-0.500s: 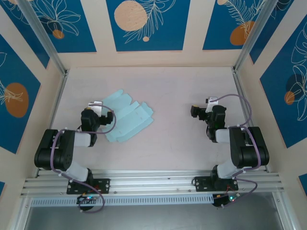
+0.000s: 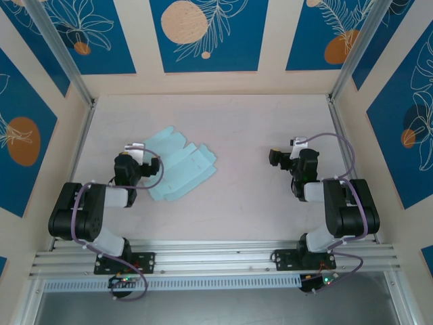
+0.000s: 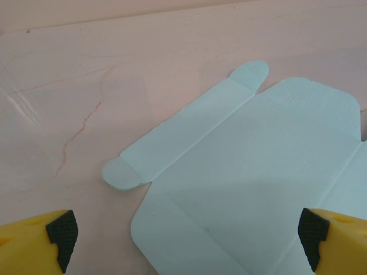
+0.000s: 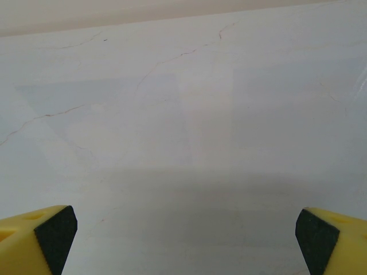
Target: Fold the paper box
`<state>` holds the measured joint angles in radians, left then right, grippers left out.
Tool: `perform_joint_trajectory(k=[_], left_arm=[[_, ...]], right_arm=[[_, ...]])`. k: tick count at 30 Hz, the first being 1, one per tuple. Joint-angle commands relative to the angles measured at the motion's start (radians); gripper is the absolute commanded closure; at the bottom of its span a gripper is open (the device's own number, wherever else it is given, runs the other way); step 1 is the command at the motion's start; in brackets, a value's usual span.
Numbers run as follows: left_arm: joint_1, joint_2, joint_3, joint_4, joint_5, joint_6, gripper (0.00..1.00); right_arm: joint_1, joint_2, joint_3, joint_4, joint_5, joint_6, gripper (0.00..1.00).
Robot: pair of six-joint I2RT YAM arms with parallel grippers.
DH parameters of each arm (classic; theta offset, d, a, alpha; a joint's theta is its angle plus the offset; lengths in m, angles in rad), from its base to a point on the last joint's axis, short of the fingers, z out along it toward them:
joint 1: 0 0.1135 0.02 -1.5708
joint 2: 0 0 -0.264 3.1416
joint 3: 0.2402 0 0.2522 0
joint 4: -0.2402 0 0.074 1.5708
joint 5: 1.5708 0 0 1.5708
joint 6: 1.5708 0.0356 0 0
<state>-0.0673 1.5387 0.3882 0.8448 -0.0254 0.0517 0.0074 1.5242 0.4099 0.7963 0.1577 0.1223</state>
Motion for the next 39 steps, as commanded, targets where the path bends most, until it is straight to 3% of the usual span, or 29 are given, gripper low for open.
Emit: perform_joint_trajectory(k=[1,26,29,34,39], left_arm=[[0.011,-0.001,0.009,-0.003,0.027,-0.002,0.0],[0.011,-0.002,0.01,-0.002,0.025,-0.003,0.0],[0.012,-0.043,0.029,-0.07,-0.005,-0.019,0.0],[0.011,-0.185,0.045,-0.209,-0.052,-0.034,0.0],[0.012,-0.319,0.079,-0.399,-0.114,-0.148,0.0]], right_arm=[[0.003,-0.003,-0.004,0.024,0.02,0.002,0.0],[0.003,-0.006,-0.005,0.029,0.019,0.003,0.0],[0.003,-0.007,-0.007,0.032,0.018,0.002,0.0],[0.005,-0.141,0.05,-0.195,0.056,0.027,0.0],[0.016,-0.263,0.135,-0.467,0.065,0.099,0.0]])
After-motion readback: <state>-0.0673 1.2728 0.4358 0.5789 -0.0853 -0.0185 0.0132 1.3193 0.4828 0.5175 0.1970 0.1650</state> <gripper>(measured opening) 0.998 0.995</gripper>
